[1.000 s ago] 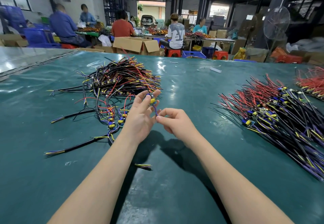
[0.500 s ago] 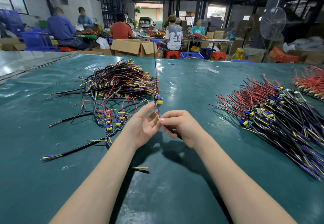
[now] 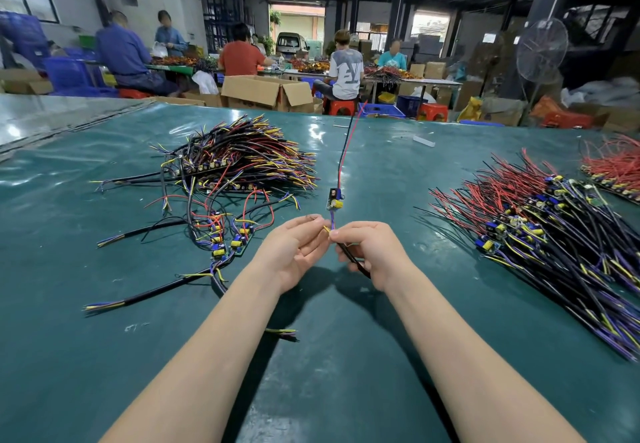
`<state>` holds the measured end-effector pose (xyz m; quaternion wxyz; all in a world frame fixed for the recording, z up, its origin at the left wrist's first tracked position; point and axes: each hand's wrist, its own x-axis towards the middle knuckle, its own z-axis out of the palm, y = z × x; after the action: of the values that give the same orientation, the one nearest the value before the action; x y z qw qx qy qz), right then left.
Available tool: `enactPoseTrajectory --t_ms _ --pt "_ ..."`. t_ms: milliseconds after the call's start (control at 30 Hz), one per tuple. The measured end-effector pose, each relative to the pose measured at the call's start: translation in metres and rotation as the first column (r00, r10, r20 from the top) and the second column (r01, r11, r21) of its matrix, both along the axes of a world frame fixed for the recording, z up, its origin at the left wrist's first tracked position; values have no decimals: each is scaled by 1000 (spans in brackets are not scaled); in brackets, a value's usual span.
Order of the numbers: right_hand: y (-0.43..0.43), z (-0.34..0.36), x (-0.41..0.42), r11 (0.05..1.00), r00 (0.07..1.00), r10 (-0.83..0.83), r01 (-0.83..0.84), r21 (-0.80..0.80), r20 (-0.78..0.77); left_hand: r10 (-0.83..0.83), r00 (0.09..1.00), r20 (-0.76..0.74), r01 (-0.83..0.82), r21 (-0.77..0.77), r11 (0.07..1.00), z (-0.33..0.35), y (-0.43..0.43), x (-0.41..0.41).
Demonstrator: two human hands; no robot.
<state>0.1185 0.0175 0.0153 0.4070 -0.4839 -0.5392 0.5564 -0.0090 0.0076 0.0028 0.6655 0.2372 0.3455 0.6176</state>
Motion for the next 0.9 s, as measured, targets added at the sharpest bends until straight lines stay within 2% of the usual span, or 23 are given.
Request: enactPoseTrajectory --t_ms 67,133,200,267,500,567,633,700,733,833,900 --pt "0 0 2 1000 1000 -10 11 -27 24 12 999 -48 -11 16 1000 0 -1 1" --pt "0 0 3 998 997 6 -1 -58 72 45 977 -209 -29 79 996 0 -1 3" --pt "0 0 3 996 992 38 -27 -91 121 125 893 -432 -47 186 981 0 -1 4" --pt "1 -1 4 992 989 76 -62 -111 127 188 823 -536 -55 253 966 -1 -1 3" --pt "0 -3 3 983 971 170 -156 -92 168 303 658 -689 -86 331 940 -4 2 -6" --pt "0 -3 2 985 966 171 -162 -60 196 299 682 -668 -100 319 942 -5 2 -7" --pt "0 -4 2 986 958 169 -166 -33 233 229 774 -590 -84 263 961 -5 3 -9" --pt "-1 -5 1 984 948 176 -175 -27 266 149 827 -542 -39 209 977 -5 5 -12" --pt "-1 -5 1 983 943 184 -184 -25 279 130 819 -558 -16 204 979 -5 5 -12" --pt "-1 -5 -1 977 926 205 -213 -10 317 148 712 -687 19 229 973 -5 4 -11" --pt "-2 -6 -2 974 920 209 -226 12 333 174 710 -682 -5 242 970 -5 4 -12"
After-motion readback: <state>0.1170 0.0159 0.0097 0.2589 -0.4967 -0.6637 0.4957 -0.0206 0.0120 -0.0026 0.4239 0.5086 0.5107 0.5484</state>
